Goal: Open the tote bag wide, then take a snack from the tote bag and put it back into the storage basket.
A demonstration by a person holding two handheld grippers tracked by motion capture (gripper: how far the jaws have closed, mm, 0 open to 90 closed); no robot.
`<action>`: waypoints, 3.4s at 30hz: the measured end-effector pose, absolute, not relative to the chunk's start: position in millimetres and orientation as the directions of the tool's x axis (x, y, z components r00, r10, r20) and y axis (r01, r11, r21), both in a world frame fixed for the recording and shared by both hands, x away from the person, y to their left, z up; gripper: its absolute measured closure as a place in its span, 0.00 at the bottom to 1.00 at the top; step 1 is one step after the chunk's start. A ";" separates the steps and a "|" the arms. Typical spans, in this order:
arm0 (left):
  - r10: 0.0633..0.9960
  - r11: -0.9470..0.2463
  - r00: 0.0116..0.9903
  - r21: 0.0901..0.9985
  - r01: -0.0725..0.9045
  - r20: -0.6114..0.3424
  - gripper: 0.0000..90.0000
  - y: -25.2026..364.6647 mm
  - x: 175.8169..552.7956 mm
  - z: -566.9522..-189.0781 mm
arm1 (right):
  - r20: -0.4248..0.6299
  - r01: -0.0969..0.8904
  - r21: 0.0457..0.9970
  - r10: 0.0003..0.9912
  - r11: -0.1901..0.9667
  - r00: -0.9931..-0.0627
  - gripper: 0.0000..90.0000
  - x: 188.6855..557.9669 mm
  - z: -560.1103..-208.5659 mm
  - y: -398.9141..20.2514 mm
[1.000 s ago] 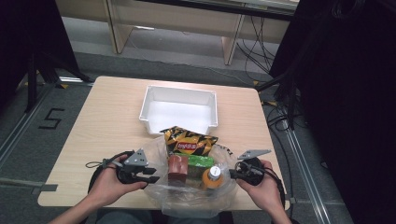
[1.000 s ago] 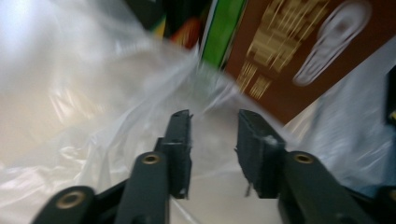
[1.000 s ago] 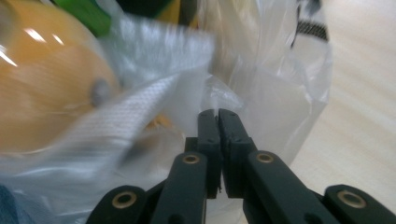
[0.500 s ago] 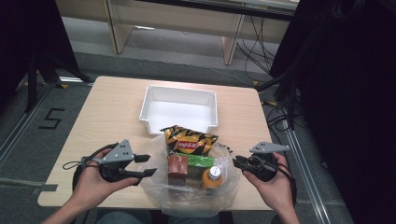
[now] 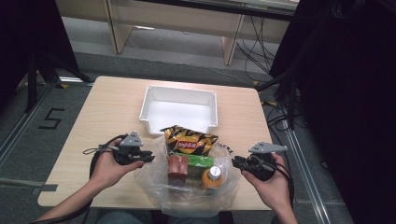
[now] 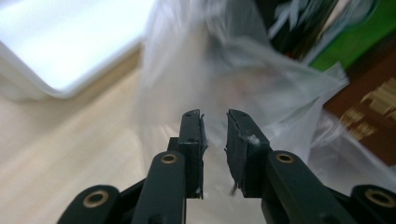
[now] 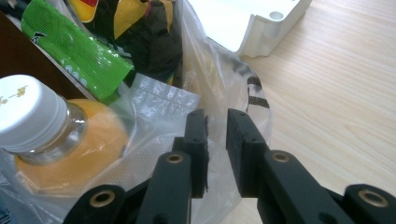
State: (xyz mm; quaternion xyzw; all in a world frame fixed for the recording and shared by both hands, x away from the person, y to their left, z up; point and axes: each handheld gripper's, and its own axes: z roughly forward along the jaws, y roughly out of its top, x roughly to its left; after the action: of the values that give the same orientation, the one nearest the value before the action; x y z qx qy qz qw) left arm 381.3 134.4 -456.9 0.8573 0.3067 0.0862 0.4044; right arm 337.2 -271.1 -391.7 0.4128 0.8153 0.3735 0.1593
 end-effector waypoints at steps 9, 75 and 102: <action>0.609 -0.404 0.787 0.815 0.416 -0.100 0.75 143.8 369.5 -439.4 | 0.096 0.562 0.767 0.811 0.309 -0.578 0.81 337.2 -381.6 -274.0; 0.706 -0.284 0.701 0.868 0.407 -0.098 0.45 175.1 354.4 -446.8 | 0.086 0.383 0.863 0.651 0.330 -0.754 0.71 396.6 -374.4 -201.9; 0.695 -0.304 0.714 0.864 0.401 -0.087 0.45 171.0 352.5 -450.9 | 0.052 0.319 0.867 0.566 0.383 -0.823 0.99 395.7 -374.8 -202.6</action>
State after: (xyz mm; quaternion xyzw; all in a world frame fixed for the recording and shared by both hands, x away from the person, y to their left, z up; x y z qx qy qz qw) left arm 352.5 171.0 -450.9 0.7927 0.3454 0.1538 0.4782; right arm 395.7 -202.6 -374.8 0.2690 0.8219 0.4857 0.1272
